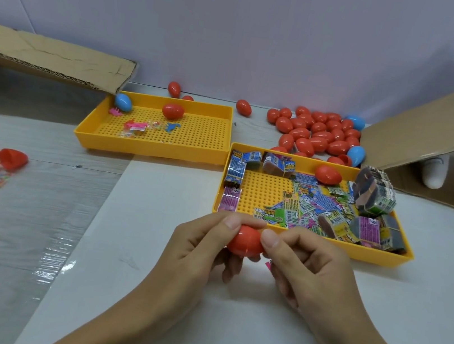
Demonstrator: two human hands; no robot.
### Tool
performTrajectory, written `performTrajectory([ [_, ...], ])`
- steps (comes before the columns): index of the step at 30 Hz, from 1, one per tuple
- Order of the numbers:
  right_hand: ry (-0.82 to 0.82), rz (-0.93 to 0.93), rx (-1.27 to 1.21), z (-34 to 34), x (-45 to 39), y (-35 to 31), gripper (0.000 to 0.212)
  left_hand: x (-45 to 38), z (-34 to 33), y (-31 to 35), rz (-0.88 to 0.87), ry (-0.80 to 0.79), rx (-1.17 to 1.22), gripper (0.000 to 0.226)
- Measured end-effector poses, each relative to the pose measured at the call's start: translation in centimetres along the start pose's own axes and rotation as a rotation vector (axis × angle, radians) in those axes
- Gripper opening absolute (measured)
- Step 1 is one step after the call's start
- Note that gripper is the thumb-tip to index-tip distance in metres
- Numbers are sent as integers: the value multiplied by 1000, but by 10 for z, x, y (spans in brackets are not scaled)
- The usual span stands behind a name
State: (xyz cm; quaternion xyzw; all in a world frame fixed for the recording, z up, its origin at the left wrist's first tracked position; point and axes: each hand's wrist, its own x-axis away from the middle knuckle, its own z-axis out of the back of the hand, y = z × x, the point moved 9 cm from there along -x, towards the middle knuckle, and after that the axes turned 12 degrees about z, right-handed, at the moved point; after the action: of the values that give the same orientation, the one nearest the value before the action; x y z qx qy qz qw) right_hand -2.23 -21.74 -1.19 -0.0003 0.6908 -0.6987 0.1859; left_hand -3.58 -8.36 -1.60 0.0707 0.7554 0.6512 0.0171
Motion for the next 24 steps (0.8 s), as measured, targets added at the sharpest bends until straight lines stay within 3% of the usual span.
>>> performTrajectory([
  [6, 101, 16, -13, 22, -5, -10, 30, 1, 5, 1, -25, 38, 60, 33],
  [10, 84, -22, 8, 30, -9, -10, 33, -1, 3, -2, 26, 18, 110, 33],
  [12, -12, -40, 166, 33, -11, -11, 28, -2, 4, -5, 65, 17, 123, 42],
  [15, -240, -7, 595, 37, -9, -16, 12, -3, 4, -8, 90, 26, 128, 50],
  [17, -430, -32, 852, 37, -2, -11, 25, -4, 5, -10, 101, 33, 133, 52],
  [19, -547, -101, 945, 38, 3, -4, 38, -4, 5, -10, 108, 36, 133, 53],
  [24, -473, -89, 878, 40, -4, -6, 21, -5, 7, -7, 88, 63, 178, 48],
])
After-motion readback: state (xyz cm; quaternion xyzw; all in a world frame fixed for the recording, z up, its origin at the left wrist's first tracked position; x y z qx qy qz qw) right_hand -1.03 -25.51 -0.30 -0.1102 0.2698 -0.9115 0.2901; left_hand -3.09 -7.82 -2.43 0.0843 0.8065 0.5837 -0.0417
